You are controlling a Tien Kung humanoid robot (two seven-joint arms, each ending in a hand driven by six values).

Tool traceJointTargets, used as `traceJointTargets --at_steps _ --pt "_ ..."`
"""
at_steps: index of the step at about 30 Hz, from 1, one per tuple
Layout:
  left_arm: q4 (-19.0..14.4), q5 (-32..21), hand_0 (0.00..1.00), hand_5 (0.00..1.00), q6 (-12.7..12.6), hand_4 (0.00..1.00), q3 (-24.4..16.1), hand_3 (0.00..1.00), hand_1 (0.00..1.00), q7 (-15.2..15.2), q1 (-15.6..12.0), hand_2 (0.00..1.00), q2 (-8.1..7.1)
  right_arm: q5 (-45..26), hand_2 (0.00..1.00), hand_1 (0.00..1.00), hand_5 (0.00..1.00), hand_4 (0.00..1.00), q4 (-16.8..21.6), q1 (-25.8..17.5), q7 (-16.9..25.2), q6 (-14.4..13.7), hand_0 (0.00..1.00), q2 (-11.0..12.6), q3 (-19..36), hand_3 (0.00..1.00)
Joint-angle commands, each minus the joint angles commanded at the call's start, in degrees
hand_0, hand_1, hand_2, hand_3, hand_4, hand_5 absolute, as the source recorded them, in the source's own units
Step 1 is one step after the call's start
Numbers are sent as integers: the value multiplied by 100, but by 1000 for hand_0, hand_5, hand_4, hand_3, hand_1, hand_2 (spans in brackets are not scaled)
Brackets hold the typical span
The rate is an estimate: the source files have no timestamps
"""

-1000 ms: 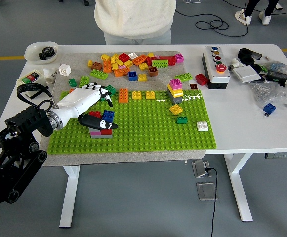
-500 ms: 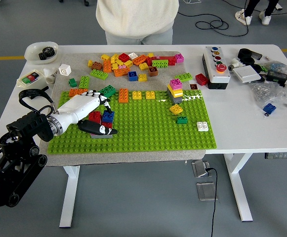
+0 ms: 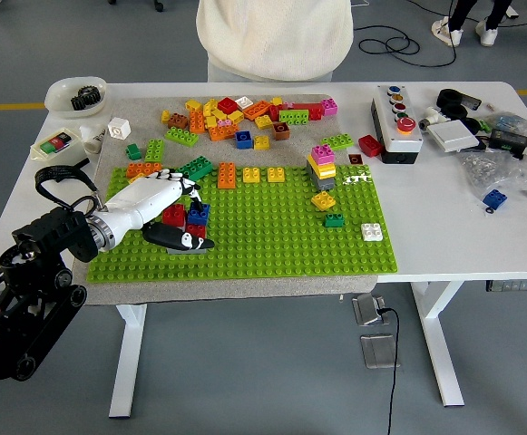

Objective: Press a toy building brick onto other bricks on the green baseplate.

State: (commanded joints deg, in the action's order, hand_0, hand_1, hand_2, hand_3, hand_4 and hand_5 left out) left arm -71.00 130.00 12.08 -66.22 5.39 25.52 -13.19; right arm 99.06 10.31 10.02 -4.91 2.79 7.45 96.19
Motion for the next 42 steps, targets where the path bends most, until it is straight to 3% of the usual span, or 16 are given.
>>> traceJointTargets --at_steps 42 --pt "298 0 998 664 55 998 -48 603 964 -50 64 886 -5 -26 683 641 521 870 0 22 19 18 751 6 3 606"
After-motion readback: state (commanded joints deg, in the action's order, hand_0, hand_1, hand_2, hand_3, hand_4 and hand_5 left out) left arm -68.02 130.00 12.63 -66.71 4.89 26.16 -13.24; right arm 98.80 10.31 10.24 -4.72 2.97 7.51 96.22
